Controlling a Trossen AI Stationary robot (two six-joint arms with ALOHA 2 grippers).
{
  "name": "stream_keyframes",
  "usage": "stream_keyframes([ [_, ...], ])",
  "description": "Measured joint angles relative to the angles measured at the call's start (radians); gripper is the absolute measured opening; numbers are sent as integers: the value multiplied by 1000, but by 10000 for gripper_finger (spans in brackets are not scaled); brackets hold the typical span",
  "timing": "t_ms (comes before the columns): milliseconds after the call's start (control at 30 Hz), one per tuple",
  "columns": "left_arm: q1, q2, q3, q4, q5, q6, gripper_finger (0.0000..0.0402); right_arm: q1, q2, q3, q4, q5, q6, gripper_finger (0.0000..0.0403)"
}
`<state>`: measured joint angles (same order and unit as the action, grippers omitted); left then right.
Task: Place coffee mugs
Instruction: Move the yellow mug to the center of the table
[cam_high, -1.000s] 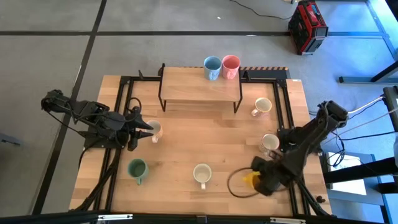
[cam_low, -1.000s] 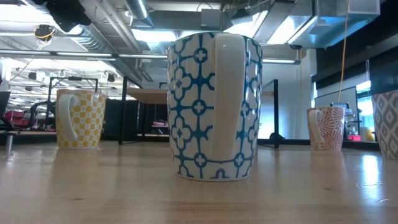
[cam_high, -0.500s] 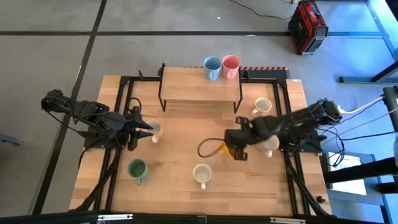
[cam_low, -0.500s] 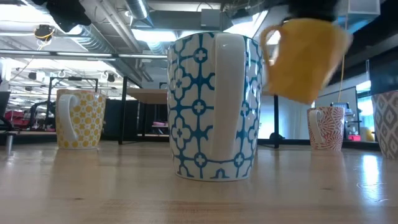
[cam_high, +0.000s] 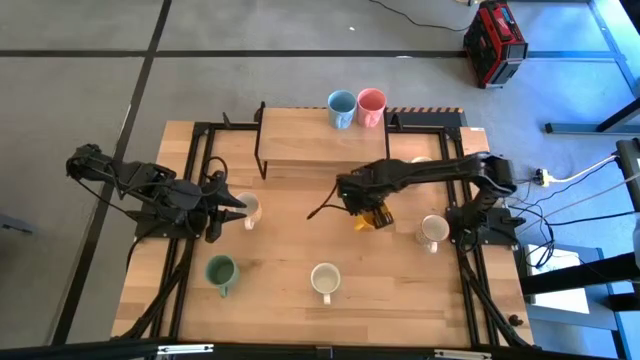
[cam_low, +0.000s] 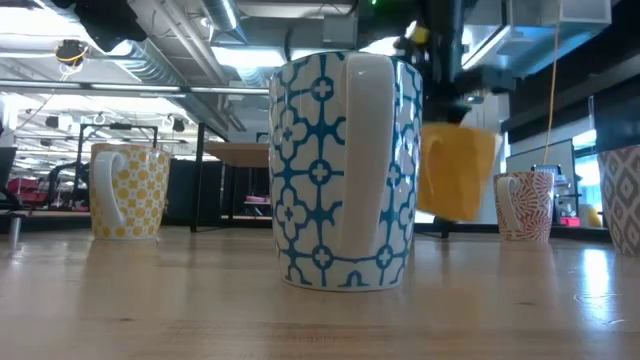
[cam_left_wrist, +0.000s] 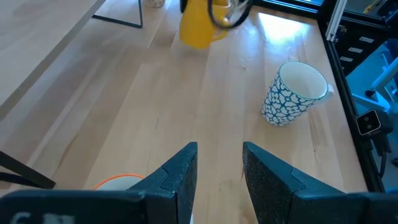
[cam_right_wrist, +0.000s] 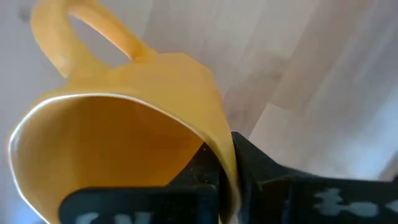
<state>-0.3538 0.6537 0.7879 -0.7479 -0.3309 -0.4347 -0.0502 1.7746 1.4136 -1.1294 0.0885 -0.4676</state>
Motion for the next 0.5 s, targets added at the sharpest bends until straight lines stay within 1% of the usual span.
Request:
stream_keyframes([
  [100,0,0,0,0,-1,0,123,-11,53,0,13,-6,-82,1],
  [233,0,0,0,0,-1,0,123,-9,97,1,33,-34,-143,1],
  [367,0,0,0,0,-1,0,123,-10,107,2,33,-57,-144,2],
  [500,0,0,0,0,-1,0,123,-9,110,0,51,-53,-123,24],
])
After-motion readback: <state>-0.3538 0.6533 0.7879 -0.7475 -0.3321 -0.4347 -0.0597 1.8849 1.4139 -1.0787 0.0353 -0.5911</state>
